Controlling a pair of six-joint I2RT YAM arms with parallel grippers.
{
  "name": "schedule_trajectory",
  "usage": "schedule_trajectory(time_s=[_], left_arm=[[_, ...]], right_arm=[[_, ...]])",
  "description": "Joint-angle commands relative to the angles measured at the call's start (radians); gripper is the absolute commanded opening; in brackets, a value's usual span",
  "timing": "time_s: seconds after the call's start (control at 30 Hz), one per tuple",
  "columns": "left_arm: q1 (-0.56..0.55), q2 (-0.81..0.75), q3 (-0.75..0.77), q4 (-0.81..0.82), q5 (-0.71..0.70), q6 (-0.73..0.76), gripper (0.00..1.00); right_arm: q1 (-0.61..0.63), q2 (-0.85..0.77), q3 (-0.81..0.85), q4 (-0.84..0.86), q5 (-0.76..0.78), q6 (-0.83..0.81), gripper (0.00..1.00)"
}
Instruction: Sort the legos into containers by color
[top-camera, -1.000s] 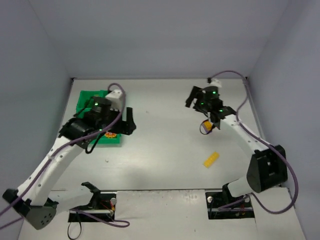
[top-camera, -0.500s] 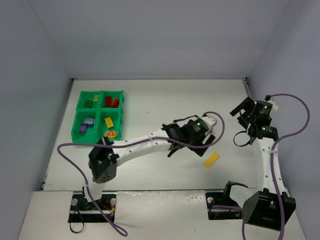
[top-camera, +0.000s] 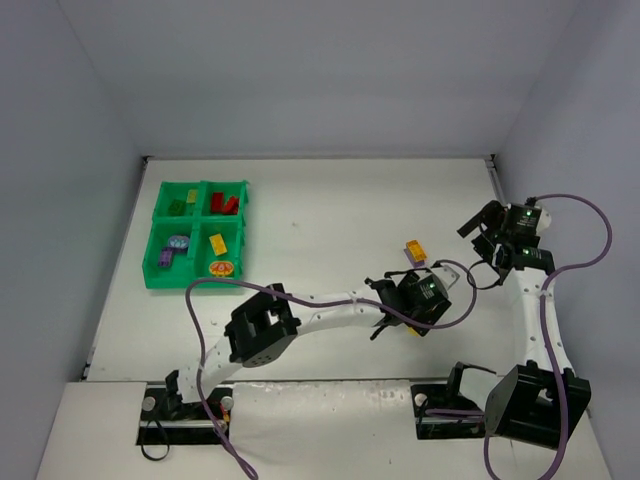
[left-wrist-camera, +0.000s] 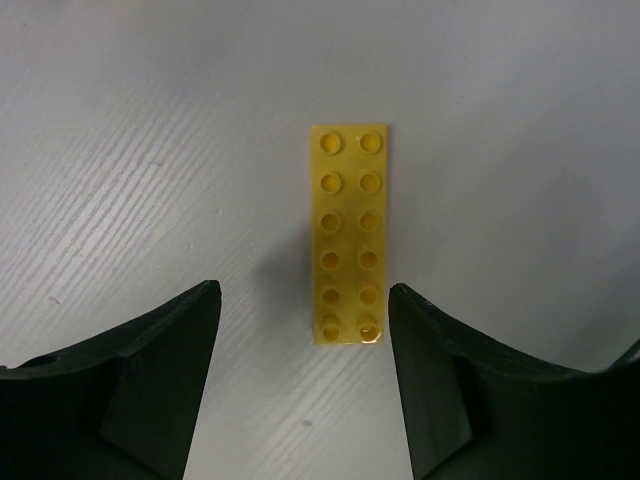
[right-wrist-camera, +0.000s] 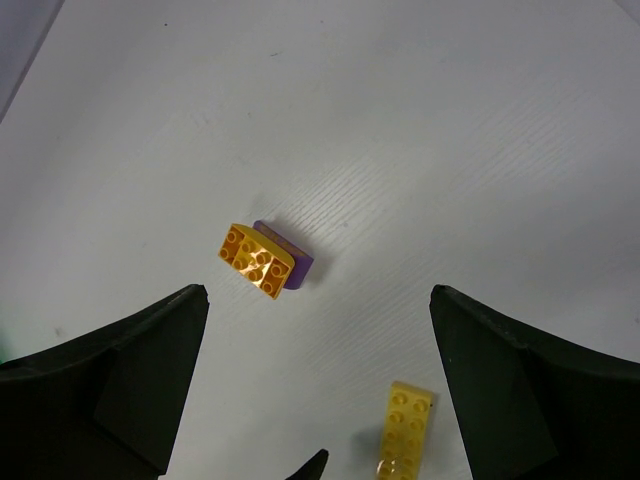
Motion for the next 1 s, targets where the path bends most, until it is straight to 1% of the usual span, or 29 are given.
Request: schedule_trajectory(time_s=[0.0, 0.2, 0.33, 0.57, 0.77, 0.8, 0.83, 0.93, 0.97], left_arm=[[-0.025, -0.022, 0.06, 0.077, -0.055, 0.023, 0.61], [-0.059, 0.023, 0.089, 0.078, -0.051, 0.045, 0.6], [-0.062, 0.058, 0.107, 0.038, -0.067, 0.042, 0.58], [-0.059, 0.096, 0.107, 0.003, -0.089, 0.039, 0.48], [-0.037, 0.078, 0.07, -0.002, -0.114, 0.028, 0.41], [-0.033, 0.075, 0.063, 0.0, -0.111, 0.028, 0.37], [-0.03, 0.07, 0.049, 0.0, -0.112, 0.028, 0.26], [-0.017, 0.038, 0.012, -0.003, -0.137, 0.022, 0.0], [-0.002, 0.006, -0.024, -0.005, -0.14, 0.017, 0.0]], right_arm=[[-0.007, 0.003, 0.009, 0.021, -0.011, 0.013, 0.9], [-0.007, 0.002, -0.002, 0.021, -0.017, 0.01, 0.9], [-0.007, -0.003, -0.003, 0.021, -0.02, 0.012, 0.9], [-0.007, -0.012, -0.005, 0.023, -0.028, 0.012, 0.9], [-0.007, -0.02, -0.015, 0.023, -0.036, 0.007, 0.9], [-0.007, -0.021, -0.015, 0.023, -0.037, 0.007, 0.9], [-0.007, -0.023, -0.015, 0.023, -0.039, 0.007, 0.9], [-0.007, -0.018, -0.017, 0.026, -0.046, 0.009, 0.9], [-0.007, -0.018, -0.015, 0.026, -0.052, 0.01, 0.9]])
